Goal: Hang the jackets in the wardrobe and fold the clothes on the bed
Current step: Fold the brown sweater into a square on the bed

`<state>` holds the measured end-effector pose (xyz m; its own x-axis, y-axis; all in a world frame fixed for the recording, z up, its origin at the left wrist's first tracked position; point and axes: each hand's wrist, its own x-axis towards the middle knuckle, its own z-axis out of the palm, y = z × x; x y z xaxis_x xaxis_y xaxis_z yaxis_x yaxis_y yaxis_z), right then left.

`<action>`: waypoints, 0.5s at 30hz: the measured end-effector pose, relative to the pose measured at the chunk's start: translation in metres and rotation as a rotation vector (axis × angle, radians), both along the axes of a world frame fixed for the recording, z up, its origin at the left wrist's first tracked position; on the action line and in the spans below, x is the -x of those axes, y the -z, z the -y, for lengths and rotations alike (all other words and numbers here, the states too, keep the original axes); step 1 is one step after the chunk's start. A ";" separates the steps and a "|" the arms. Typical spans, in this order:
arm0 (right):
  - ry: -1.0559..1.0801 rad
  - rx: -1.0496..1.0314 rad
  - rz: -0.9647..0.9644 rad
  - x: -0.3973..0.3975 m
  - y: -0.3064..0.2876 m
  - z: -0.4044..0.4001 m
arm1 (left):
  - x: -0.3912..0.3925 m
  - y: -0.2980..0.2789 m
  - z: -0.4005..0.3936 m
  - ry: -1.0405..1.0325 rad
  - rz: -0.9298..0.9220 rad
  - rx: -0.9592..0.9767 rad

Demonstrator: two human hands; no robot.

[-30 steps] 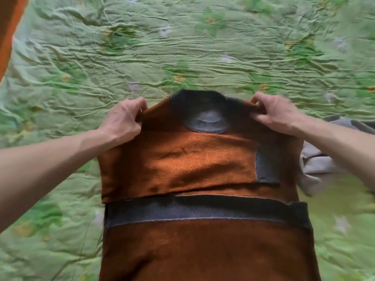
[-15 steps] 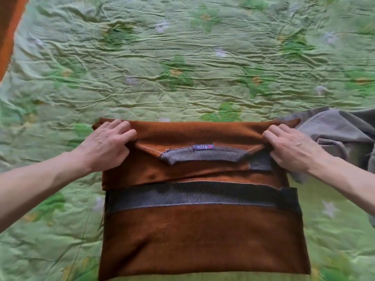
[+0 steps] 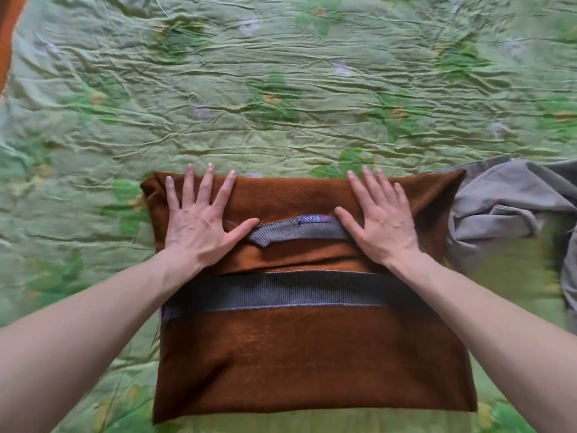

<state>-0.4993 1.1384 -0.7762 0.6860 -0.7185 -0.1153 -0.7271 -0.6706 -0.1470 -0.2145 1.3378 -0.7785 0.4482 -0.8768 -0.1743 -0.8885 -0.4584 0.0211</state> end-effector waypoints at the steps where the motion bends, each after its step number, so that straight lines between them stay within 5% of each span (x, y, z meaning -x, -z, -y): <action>1: 0.078 -0.012 -0.017 0.010 0.001 0.007 | -0.007 -0.001 -0.002 0.009 0.008 0.000; 10: 0.211 -0.044 -0.146 0.038 0.002 0.029 | -0.022 -0.004 -0.007 0.048 0.023 -0.024; 15: -0.011 0.098 0.037 0.028 -0.009 0.014 | 0.038 -0.016 0.012 0.236 -0.115 0.201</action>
